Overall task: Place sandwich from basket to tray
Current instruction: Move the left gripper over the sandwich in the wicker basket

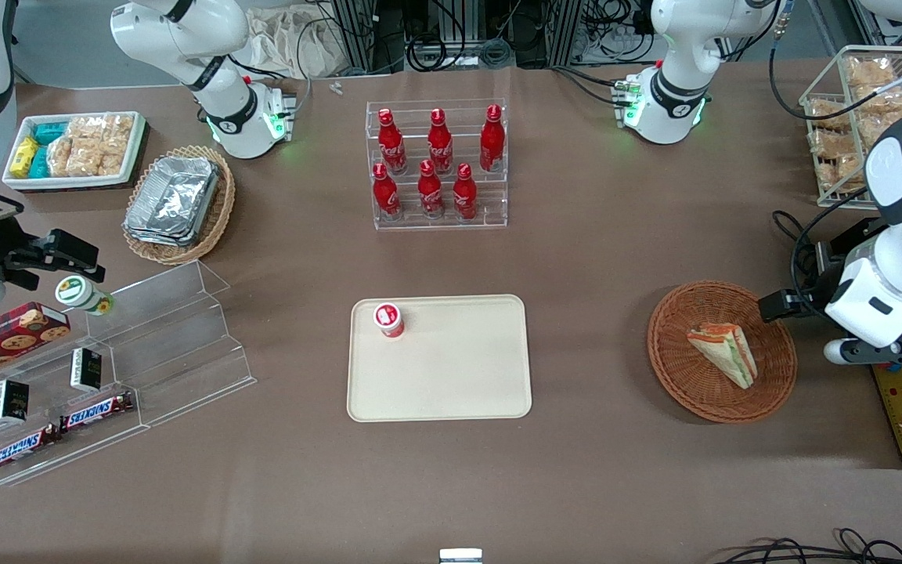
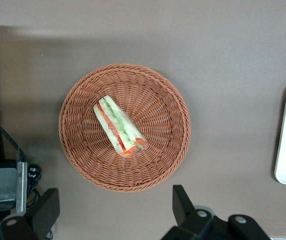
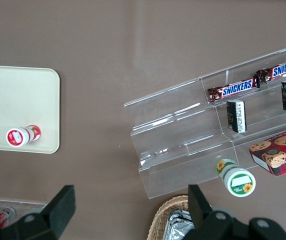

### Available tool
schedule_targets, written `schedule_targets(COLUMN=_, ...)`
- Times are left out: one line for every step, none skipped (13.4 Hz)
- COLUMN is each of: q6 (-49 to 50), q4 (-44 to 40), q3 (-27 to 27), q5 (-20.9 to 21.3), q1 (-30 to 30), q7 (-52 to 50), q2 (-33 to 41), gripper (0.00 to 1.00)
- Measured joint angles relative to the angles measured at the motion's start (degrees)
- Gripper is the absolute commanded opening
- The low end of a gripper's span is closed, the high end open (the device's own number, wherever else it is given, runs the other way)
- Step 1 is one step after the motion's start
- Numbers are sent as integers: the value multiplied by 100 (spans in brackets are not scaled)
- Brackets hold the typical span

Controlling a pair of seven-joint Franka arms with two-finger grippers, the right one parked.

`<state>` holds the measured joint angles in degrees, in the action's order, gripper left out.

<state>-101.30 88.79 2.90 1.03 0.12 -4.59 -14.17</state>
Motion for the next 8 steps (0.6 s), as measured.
schedule_targets(q6=0, q4=0, q3=0, q5=0, q1=0, q7=0, q2=0, gripper=100)
schedule_targets(q6=0, q4=0, q3=0, q5=0, q1=0, q7=0, q2=0, gripper=100)
schedule_targets(q6=0, q4=0, q3=0, q5=0, q1=0, q7=0, q2=0, gripper=100)
schedule_targets(q6=0, q4=0, q3=0, q5=0, q1=0, q7=-14, q2=0, gripper=100)
schedule_targets(q6=3, q4=0, q3=0, q5=0, q1=0, q7=-21, q2=0, gripper=100)
schedule_targets(q6=11, q4=1, q3=1, q5=0, q1=0, q7=-21, q2=0, gripper=100)
schedule_targets(q6=19, q4=7, q3=4, q5=13, q1=-8, q7=-21, q2=0, gripper=100)
schedule_targets(q6=25, q4=16, q3=5, q5=59, q1=-43, q7=-20, q2=0, gripper=100)
